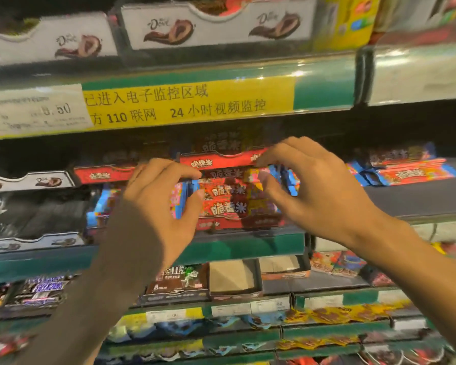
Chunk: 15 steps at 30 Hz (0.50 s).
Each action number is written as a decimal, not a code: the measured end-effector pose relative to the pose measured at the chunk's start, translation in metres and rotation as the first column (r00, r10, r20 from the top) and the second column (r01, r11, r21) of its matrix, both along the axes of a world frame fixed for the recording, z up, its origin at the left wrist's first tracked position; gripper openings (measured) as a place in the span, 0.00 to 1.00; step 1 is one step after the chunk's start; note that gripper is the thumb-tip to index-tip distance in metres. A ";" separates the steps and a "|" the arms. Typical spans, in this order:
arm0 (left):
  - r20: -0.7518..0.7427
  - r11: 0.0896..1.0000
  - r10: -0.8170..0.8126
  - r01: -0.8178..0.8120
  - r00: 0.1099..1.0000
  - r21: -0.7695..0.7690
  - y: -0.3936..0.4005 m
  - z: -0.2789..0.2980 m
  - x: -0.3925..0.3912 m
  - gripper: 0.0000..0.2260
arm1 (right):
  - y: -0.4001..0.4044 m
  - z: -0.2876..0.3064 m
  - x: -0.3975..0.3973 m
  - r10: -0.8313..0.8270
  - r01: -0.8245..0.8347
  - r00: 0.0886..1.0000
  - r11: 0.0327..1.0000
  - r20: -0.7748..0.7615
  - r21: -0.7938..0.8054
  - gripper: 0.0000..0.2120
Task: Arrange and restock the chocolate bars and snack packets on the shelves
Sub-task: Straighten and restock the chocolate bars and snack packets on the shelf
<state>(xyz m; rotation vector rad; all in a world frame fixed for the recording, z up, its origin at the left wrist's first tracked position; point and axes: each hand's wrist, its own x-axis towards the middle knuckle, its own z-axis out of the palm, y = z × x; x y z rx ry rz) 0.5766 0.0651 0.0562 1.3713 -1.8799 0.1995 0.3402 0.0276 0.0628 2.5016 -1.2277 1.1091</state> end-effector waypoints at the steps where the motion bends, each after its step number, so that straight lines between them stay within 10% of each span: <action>1: -0.011 0.999 -0.012 0.013 1.000 0.035 0.001 0.000 -0.012 0.08 | 0.002 -0.001 -0.011 -0.002 0.002 1.000 0.999 0.000 0.033 0.07; 15: 0.119 0.959 -0.220 0.193 0.968 0.206 -0.062 -0.032 -0.198 0.11 | -0.026 -0.039 -0.209 -0.327 0.380 0.921 0.874 -0.213 0.301 0.12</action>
